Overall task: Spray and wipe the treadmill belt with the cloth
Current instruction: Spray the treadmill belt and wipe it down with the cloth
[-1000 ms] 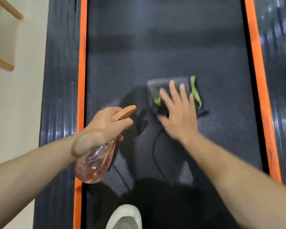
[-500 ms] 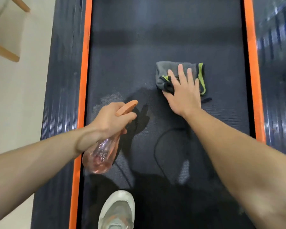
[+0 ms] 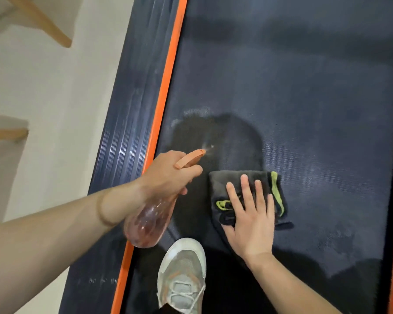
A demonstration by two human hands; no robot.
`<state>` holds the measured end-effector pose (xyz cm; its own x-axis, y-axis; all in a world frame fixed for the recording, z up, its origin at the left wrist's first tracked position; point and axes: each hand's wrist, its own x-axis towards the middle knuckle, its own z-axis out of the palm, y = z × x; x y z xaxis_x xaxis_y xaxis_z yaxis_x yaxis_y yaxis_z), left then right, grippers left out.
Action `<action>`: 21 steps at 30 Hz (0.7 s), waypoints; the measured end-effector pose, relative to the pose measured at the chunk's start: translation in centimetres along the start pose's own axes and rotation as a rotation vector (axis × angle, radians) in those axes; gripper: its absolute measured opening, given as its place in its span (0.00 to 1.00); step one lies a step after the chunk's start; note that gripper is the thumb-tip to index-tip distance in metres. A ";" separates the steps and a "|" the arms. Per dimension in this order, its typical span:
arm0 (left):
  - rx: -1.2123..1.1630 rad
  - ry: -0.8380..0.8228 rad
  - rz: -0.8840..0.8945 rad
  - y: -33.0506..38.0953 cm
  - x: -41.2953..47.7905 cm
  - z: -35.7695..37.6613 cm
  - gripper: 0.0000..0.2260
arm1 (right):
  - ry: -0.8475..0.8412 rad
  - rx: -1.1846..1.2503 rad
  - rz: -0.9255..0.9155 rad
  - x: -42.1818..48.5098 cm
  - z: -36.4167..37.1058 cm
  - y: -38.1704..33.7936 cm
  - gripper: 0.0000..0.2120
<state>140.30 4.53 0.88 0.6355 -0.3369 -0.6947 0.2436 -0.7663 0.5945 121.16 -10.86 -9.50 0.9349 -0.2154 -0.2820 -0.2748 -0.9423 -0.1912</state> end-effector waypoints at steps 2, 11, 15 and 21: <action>0.005 0.012 0.004 -0.7 -0.6 -0.4 0.22 | 0.024 0.000 0.005 -0.1 0.0 -0.2 0.46; 0.004 0.154 -0.039 -3.4 -1.7 -1.4 0.16 | 0.025 0.028 0.028 -1.4 0.3 -2.6 0.41; 0.007 0.222 -0.035 -3.9 -1.6 -2.1 0.16 | 0.016 0.031 0.009 -1.8 0.6 -3.0 0.41; 0.013 0.122 -0.059 -4.4 -1.6 -2.7 0.16 | 0.029 0.039 -0.021 -1.5 0.7 -2.9 0.39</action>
<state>140.13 9.96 0.47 0.7048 -0.2229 -0.6735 0.2743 -0.7900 0.5484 120.37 -7.61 -9.17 0.9466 -0.2036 -0.2499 -0.2629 -0.9362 -0.2331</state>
